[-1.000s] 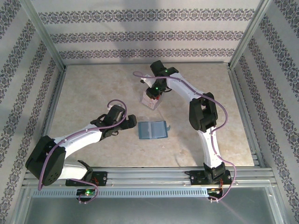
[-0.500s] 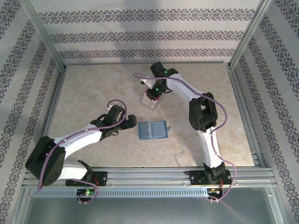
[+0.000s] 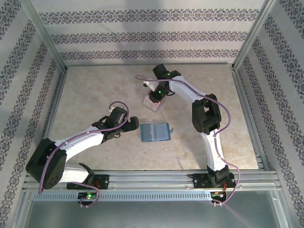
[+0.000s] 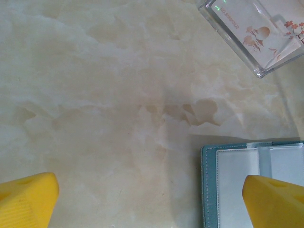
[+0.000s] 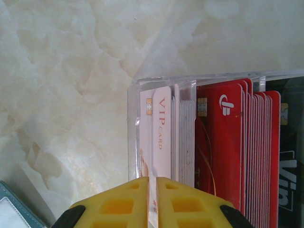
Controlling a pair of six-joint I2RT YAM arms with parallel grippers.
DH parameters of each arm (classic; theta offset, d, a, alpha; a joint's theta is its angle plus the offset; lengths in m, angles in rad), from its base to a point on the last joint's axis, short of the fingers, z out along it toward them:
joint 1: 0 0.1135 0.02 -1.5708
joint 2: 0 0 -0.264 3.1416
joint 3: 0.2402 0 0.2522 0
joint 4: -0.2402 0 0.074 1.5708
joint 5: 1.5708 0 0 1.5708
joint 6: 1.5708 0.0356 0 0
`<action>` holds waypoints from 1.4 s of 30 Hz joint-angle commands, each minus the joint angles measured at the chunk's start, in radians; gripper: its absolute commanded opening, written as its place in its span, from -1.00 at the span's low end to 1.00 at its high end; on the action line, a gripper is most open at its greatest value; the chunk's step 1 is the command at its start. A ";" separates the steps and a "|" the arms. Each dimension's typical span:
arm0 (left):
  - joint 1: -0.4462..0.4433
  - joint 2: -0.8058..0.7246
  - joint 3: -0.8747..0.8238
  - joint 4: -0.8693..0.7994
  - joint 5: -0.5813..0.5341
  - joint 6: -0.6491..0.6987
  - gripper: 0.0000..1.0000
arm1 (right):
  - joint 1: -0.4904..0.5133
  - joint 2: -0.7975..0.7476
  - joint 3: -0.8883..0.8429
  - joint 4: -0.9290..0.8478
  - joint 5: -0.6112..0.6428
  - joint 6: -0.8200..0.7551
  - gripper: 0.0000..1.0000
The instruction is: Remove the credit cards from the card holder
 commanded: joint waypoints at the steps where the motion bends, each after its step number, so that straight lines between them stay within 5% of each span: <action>1: 0.015 -0.018 -0.007 -0.005 -0.005 -0.011 0.99 | 0.009 -0.007 -0.018 0.005 -0.009 0.009 -0.73; 21: 0.018 -0.030 0.001 -0.009 -0.006 -0.005 0.99 | 0.014 -0.196 -0.122 0.056 0.015 0.061 -0.68; 29: 0.028 -0.056 -0.004 -0.022 -0.023 0.009 0.99 | 0.005 -0.388 -0.354 0.173 0.136 0.169 -0.67; 42: 0.081 -0.178 -0.019 -0.079 -0.124 0.121 0.99 | -0.075 -0.838 -0.844 0.309 0.345 0.389 -0.26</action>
